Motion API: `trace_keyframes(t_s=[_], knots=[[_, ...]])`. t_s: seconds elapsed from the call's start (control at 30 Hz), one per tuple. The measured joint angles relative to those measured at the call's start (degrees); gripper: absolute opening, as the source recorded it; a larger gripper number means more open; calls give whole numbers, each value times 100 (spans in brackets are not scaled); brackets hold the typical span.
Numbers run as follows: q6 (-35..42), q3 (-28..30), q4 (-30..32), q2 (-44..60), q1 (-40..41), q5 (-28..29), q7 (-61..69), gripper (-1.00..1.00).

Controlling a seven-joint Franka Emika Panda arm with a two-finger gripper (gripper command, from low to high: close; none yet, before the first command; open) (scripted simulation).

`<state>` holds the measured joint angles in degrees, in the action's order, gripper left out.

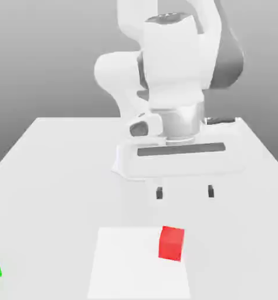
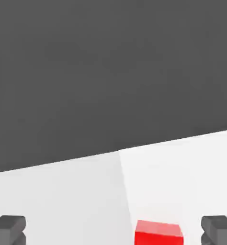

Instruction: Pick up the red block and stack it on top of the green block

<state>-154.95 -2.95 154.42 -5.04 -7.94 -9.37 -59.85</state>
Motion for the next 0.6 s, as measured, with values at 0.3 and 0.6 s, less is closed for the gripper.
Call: trace_keyframes(t_s=[0.3, 0.6], knots=[[-1024, 98, 291, 1241, -61, 1096, -1125, 0], [-1599, 164, 219, 1920, -110, 1173, -1206, -100]])
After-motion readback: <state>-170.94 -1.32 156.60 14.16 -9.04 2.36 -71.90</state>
